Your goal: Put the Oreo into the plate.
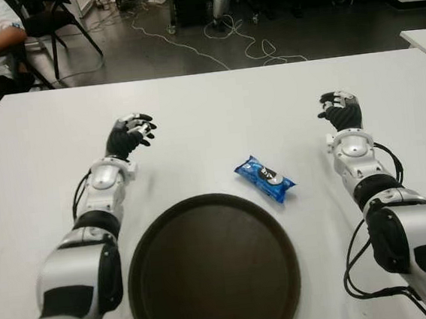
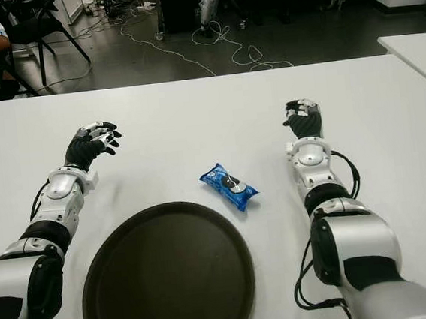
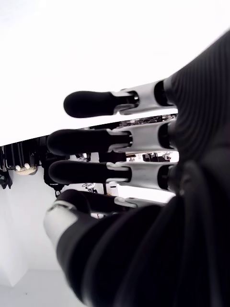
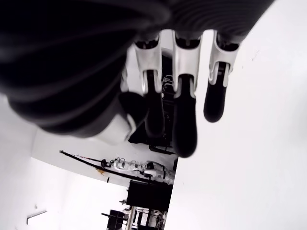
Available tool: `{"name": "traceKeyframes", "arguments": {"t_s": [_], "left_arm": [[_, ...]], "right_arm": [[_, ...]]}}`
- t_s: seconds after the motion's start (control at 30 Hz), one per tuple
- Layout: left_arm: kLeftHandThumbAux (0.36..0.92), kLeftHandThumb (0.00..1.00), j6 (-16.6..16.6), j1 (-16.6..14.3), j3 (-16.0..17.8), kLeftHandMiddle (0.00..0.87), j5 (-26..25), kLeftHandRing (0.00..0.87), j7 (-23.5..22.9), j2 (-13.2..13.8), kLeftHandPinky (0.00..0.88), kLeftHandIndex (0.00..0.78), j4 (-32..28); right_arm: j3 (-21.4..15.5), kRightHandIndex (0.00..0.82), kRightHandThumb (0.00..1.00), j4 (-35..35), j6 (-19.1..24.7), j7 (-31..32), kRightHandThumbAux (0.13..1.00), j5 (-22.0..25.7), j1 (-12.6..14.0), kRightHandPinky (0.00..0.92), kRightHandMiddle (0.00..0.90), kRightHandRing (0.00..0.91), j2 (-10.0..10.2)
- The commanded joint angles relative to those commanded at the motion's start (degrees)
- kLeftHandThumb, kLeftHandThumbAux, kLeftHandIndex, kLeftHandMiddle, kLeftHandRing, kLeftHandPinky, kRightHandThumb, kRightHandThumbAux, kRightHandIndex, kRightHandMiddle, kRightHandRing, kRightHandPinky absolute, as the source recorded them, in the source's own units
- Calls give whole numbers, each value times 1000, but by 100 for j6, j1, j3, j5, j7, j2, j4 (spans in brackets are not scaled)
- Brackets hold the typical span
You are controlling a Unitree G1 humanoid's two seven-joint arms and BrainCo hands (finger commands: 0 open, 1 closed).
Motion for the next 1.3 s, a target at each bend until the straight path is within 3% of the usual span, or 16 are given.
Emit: {"name": "traceKeyframes", "arguments": {"t_s": [0.4,0.7,1.07,1.2,1.3], "left_arm": [[723,677,-15,-13,7,489,3,517,91,-23,543,411,-5],[722,680,173,-126,186,483,-196,518,58,-103,546,411,8],[721,682,552,-657,375,477,-449,515,53,-202,546,412,-26],[722,683,662,-939,531,471,-599,512,31,-197,542,412,42],[722,683,652,-986,600,471,-662,511,44,-211,538,413,75]], "right_arm": [[-97,432,708,-10,-12,134,713,99,-11,770,757,763,-60],[-147,430,708,-31,22,229,713,105,-71,772,739,755,-168],[-213,430,707,-43,192,301,714,150,-179,768,730,749,-314],[-284,429,706,-65,286,434,715,217,-365,760,712,734,-476],[-294,429,706,-65,294,474,716,231,-396,760,703,732,-510]]}}
